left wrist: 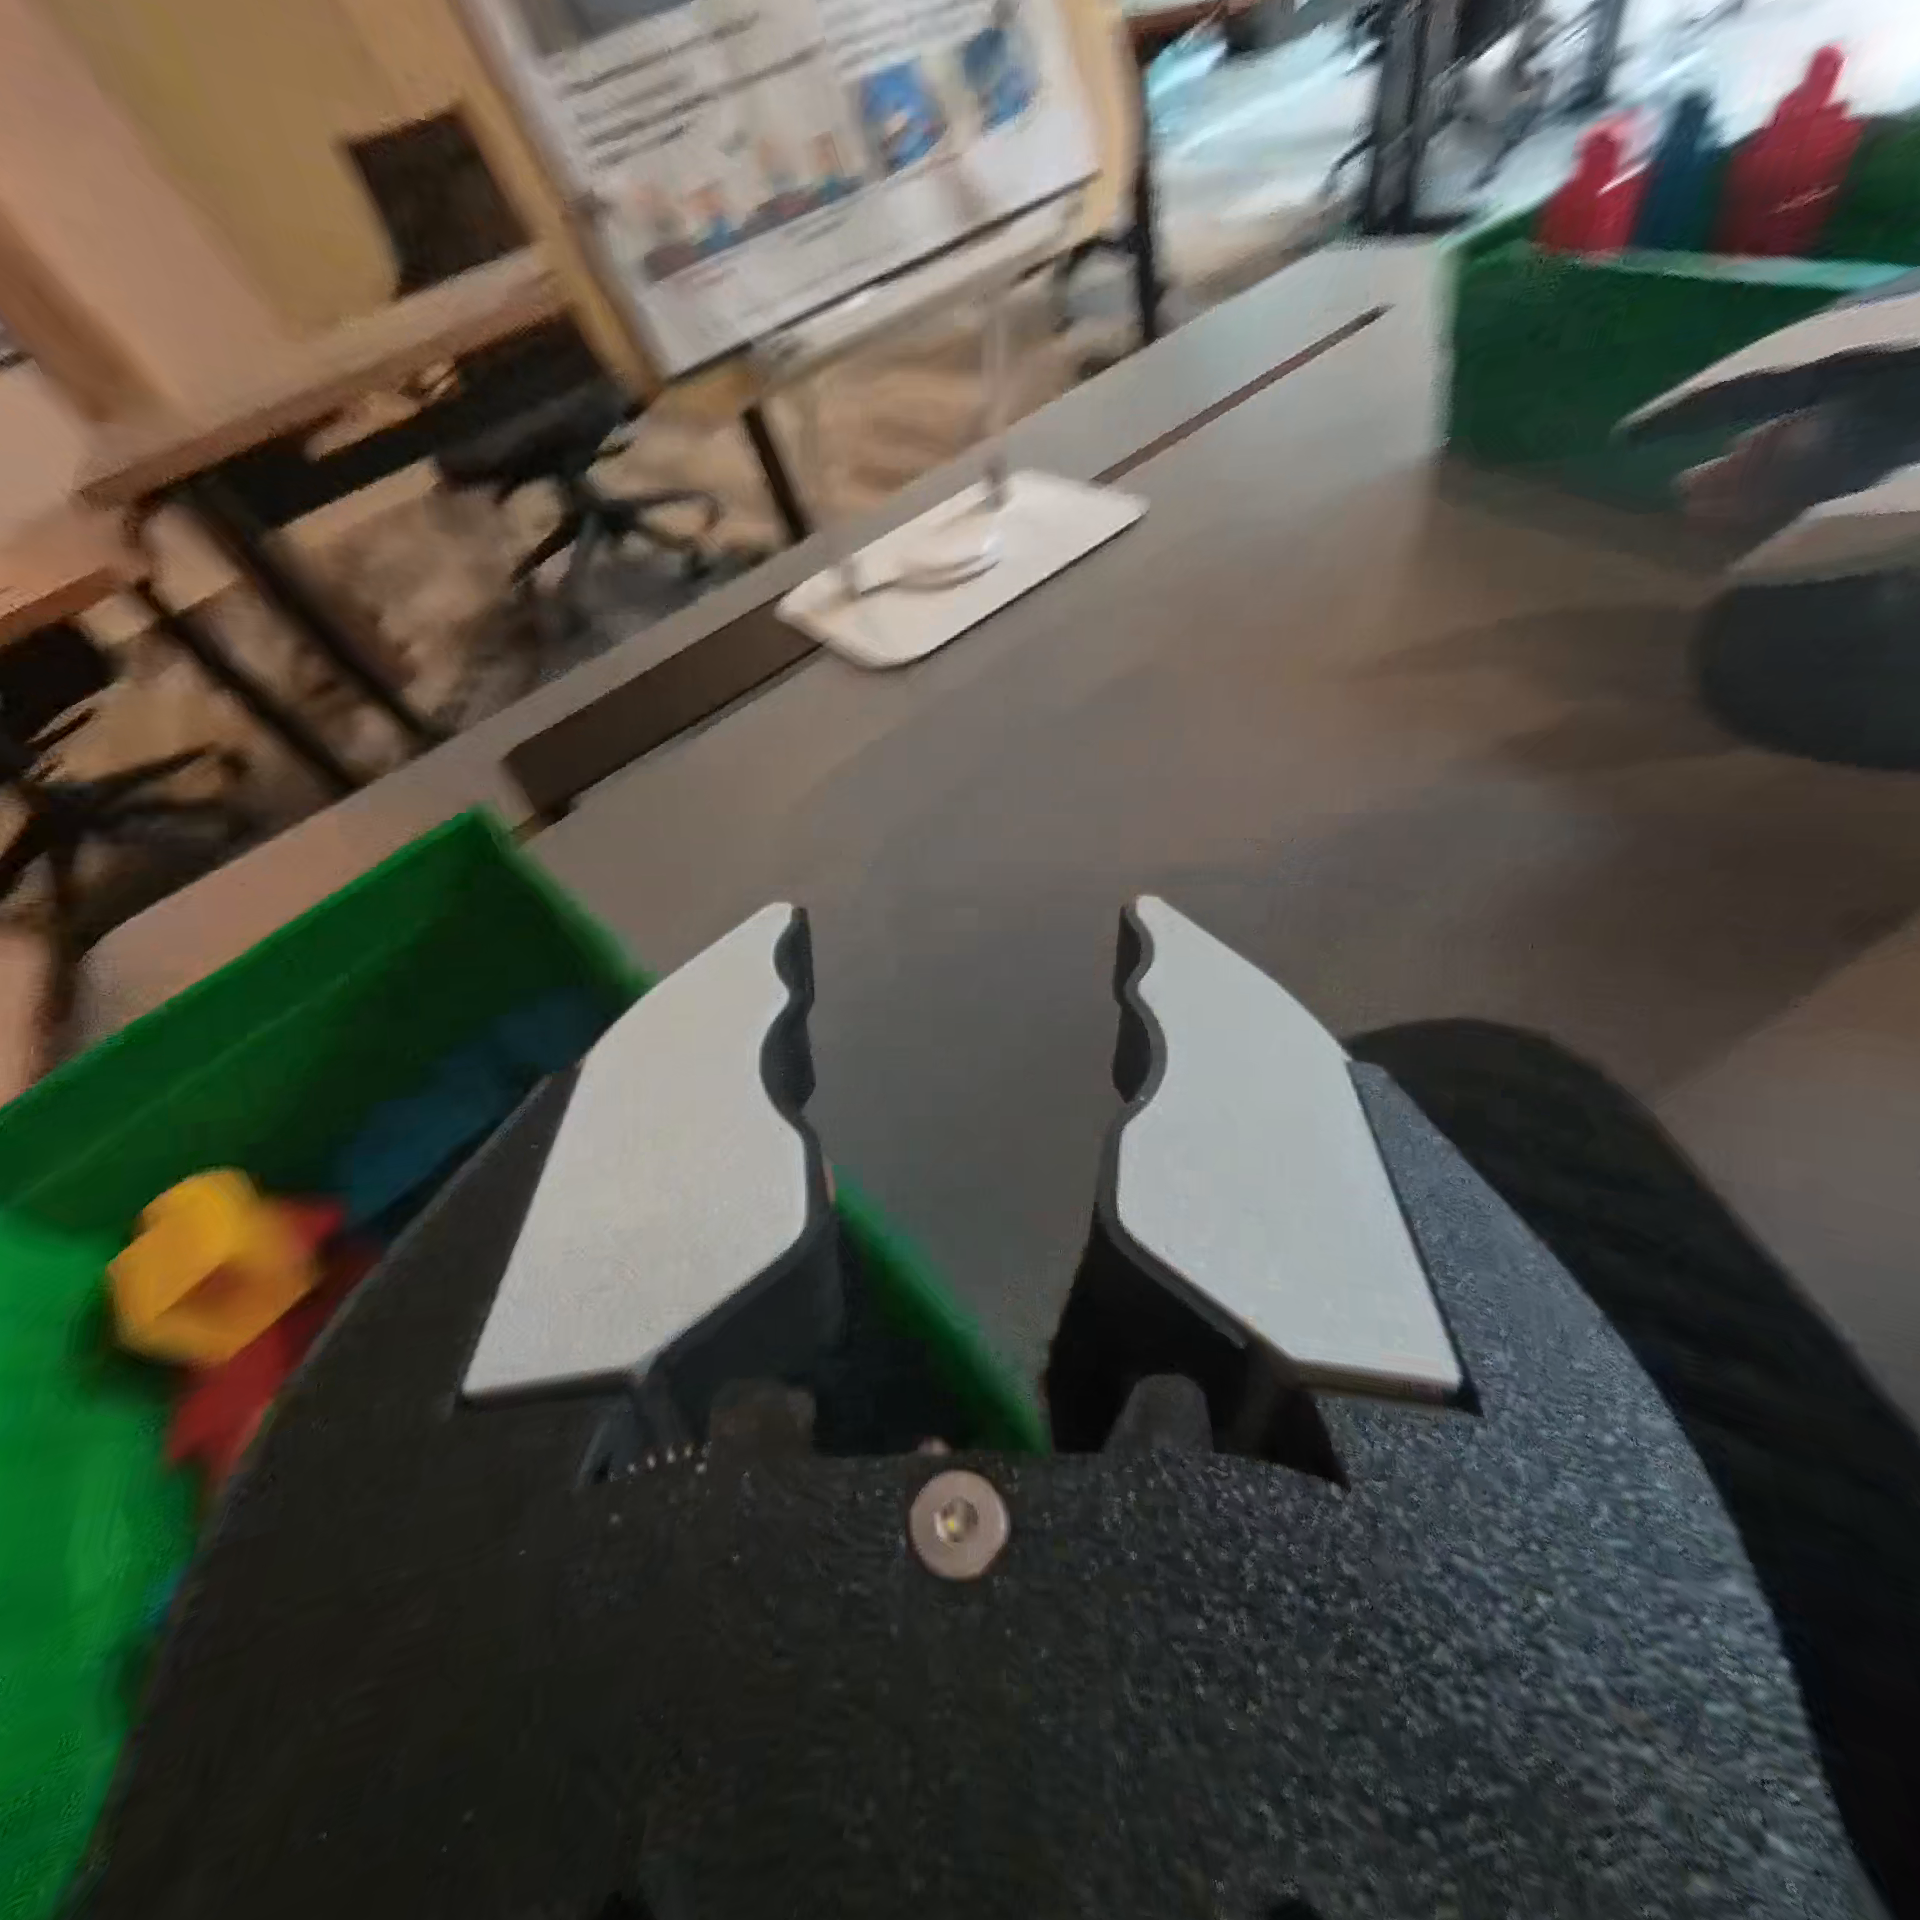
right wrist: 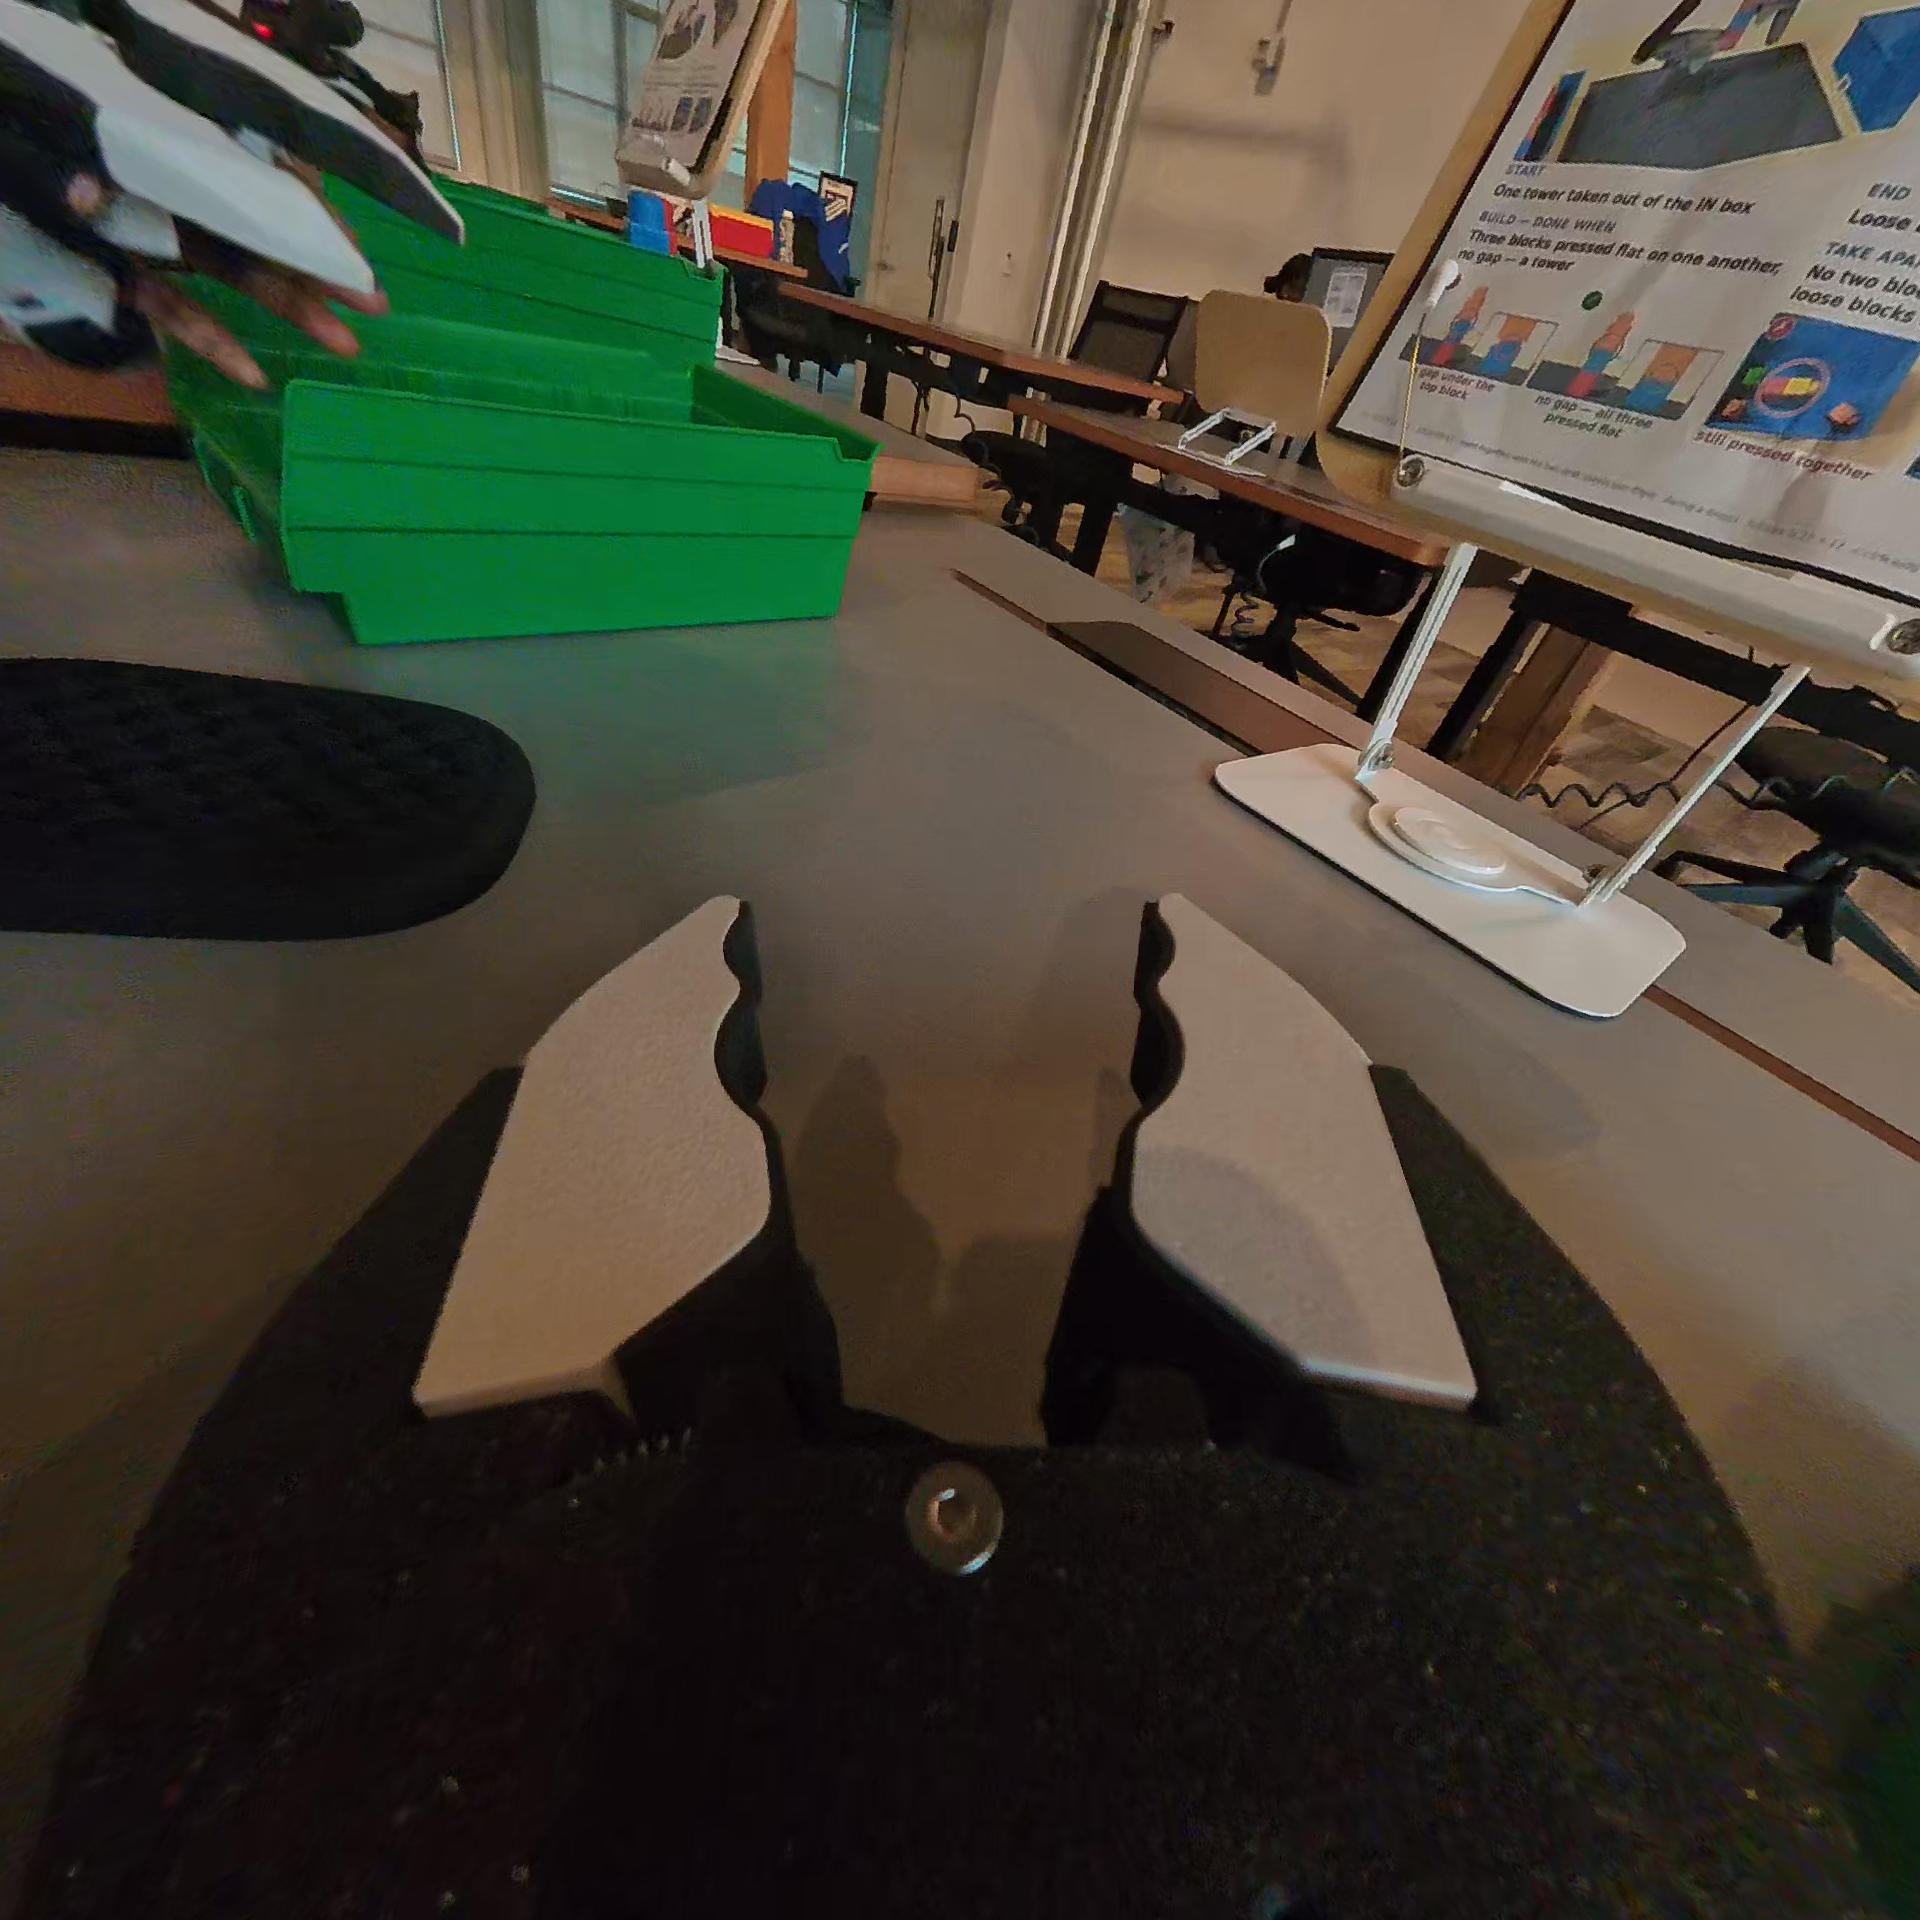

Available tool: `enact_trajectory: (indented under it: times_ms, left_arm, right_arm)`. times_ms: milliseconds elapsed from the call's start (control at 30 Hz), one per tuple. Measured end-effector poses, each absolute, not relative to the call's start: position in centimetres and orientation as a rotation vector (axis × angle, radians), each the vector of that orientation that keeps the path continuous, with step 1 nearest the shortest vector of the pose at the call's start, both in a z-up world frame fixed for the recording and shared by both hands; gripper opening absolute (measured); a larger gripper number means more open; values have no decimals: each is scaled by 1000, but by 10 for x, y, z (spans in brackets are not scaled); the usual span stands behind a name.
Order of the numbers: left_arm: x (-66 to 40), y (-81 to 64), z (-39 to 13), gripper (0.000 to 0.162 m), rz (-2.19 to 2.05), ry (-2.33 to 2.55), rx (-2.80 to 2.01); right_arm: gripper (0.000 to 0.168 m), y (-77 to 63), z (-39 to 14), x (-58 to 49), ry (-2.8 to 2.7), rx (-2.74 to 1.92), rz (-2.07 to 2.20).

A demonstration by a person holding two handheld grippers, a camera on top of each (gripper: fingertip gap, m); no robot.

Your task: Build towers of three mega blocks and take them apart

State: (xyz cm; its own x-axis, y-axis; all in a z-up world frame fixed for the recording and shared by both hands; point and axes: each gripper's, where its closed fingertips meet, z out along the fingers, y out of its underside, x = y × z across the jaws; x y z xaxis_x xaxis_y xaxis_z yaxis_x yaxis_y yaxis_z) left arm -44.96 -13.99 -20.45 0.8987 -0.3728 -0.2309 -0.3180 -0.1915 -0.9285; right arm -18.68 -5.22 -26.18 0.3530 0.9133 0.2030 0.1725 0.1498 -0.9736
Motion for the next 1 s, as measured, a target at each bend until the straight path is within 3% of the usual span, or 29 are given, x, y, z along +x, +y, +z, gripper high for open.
enact_trajectory:
  times_ms: [200, 467, 767, 833, 1000]
  left_arm:
    - [-534, -160, -202, 51, 74, 409, -2021]
    - [-593, -169, -282, 49, 104, 411, -2518]
    - [-604, -156, -313, 44, 116, 393, -2600]
    - [-606, -155, -317, 32, 115, 397, -2612]
    - [-609, -157, -306, 31, 127, 331, -2598]
  right_arm:
    - [70, -54, -259, -185, -1089, -1305, 733]
    - [70, -54, -256, -184, -1075, -1291, 741]
    - [69, -54, -255, -183, -1066, -1284, 749]
    - [69, -54, -255, -183, -1066, -1284, 749]
    - [69, -54, -254, -182, -1062, -1283, 750]
